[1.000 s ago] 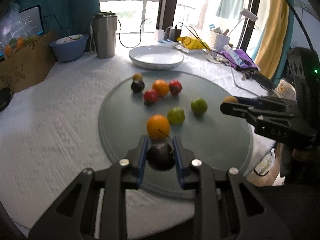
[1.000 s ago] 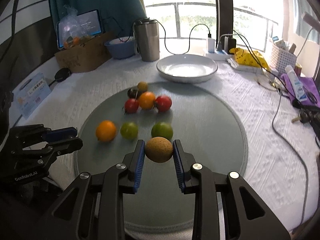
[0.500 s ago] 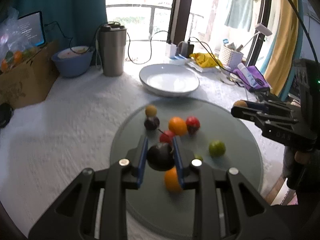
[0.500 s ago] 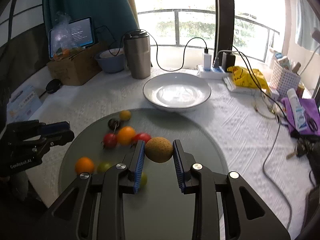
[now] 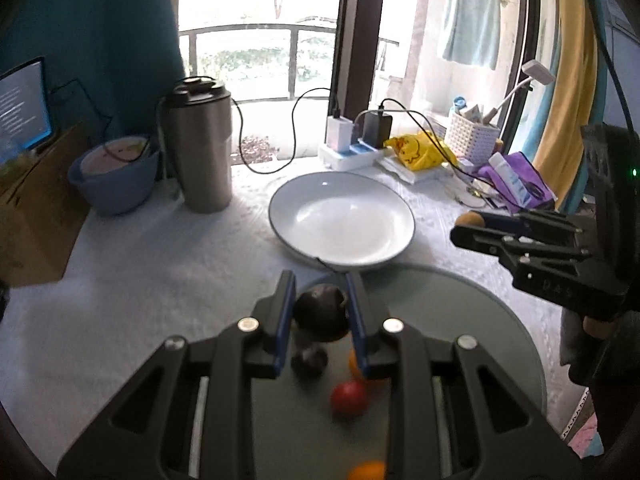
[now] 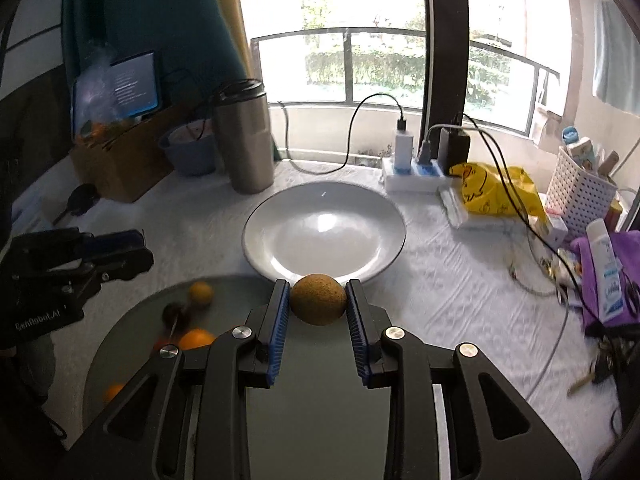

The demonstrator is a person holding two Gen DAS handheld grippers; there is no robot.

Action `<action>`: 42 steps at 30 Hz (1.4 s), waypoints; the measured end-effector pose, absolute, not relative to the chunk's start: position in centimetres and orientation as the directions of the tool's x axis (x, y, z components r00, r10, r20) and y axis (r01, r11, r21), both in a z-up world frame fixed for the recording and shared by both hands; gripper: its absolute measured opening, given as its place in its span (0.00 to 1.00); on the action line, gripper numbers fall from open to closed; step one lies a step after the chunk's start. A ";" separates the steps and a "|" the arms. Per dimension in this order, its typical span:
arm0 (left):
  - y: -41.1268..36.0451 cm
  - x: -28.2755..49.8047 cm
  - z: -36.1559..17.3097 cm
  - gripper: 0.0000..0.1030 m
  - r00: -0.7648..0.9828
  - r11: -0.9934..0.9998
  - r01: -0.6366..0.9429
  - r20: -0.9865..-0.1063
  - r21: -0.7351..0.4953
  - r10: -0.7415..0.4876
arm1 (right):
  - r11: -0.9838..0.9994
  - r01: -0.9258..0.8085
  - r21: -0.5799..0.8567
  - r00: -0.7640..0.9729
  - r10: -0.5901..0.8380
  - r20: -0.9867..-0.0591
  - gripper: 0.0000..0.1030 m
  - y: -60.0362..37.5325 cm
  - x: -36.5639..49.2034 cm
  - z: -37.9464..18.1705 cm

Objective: Organize fruits
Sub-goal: 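Carry the yellow fruit and dark plum in both tools over the white plate, then open the right tool releasing the yellow fruit while the left releases the plum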

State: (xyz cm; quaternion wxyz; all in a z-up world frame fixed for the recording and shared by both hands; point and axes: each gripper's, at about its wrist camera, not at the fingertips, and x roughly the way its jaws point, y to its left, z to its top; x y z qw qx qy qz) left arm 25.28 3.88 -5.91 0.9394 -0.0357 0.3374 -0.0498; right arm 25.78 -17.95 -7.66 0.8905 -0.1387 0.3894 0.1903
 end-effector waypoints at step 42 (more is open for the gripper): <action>6.6 42.0 -11.4 0.27 0.687 0.982 0.065 -0.705 -0.177 -0.173 | 0.887 -0.462 -0.019 0.479 0.232 -0.847 0.29 -12.8 43.3 -15.6</action>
